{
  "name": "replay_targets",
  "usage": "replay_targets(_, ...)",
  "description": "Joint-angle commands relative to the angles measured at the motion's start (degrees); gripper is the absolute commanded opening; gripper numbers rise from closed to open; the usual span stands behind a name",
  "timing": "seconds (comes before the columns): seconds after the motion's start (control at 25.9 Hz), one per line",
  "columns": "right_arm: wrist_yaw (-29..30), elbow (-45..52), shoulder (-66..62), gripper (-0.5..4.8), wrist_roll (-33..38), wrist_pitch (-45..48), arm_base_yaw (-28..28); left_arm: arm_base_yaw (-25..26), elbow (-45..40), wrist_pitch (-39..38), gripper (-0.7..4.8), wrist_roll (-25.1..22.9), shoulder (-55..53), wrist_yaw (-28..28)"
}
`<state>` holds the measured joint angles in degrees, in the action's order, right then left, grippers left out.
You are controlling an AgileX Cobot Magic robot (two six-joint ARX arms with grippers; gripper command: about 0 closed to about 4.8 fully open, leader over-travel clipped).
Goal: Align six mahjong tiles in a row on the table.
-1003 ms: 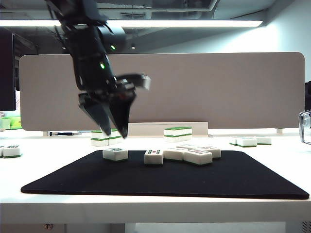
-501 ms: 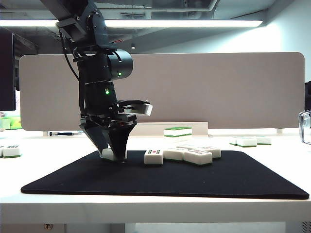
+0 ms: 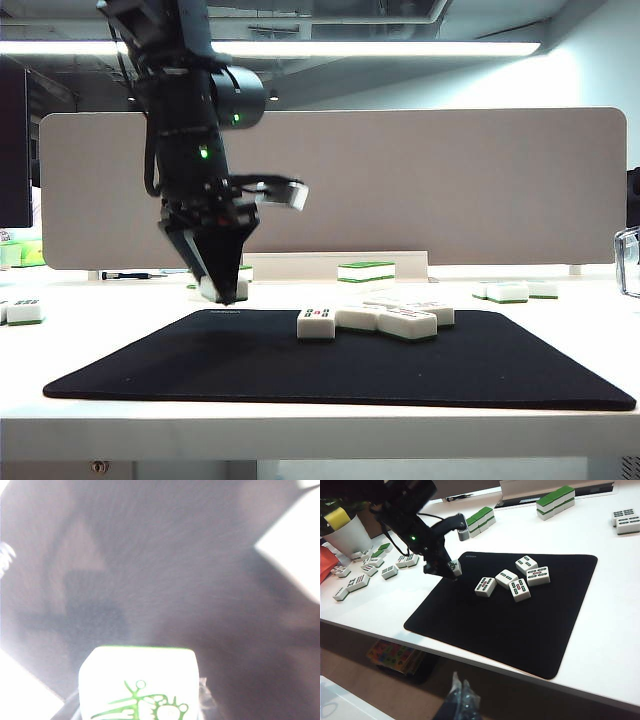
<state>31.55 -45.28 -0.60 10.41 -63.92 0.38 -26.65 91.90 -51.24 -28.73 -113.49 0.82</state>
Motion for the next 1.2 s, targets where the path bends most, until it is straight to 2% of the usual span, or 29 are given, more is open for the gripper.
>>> replay_targets(0.04, 0.09, -0.17, 0.63, -0.01, -0.15, 0.63, 0.07, -0.04, 0.11, -5.03, 1.82, -14.14, 1.01, 5.62)
replay_targets(0.12, 0.07, -0.17, 0.63, -0.01, -0.15, 0.66, 0.07, -0.04, 0.04, -6.88, 1.85, -23.58, 0.98, 7.15)
replay_targets(0.35, 0.09, -0.17, 0.63, -0.01, -0.15, 0.5, 0.09, -0.02, -0.02, -3.8, 1.86, -34.45, -0.37, 9.31)
replay_targets(0.46, 0.11, -0.17, 0.63, -0.01, -0.15, 0.5, 0.07, 0.28, -0.02, -3.93, 1.88, -34.71, -2.4, 9.31)
replay_targets(0.58, 0.11, -0.17, 0.63, -0.01, -0.15, 0.48, 0.07, 0.31, -0.04, -3.52, 3.03, -34.71, -3.08, 9.51)
replay_targets(0.66, 0.09, -0.17, 0.63, -0.01, -0.15, 0.48, 0.07, 0.31, -0.04, -3.5, 3.45, -34.69, -3.08, 9.49)
replay_targets(0.81, 0.09, -0.17, 0.63, -0.01, -0.15, 0.5, 0.07, -0.22, 0.15, -3.13, 3.45, -31.87, -1.88, 9.6)
replay_targets(0.89, 0.09, -0.17, 0.63, -0.01, -0.15, 0.5, 0.07, -1.33, 0.15, -2.01, 3.44, -31.85, -0.59, 12.79)
replay_targets(1.0, 0.04, -0.17, 0.63, -0.01, -0.15, 0.52, 0.07, -3.08, 0.13, 1.64, 3.41, -30.38, -0.42, 15.08)
replay_targets(1.2, 0.04, -0.15, 0.63, -0.01, -0.15, 0.52, 0.07, -6.4, 0.04, 9.86, 3.39, -30.4, -0.83, 15.72)
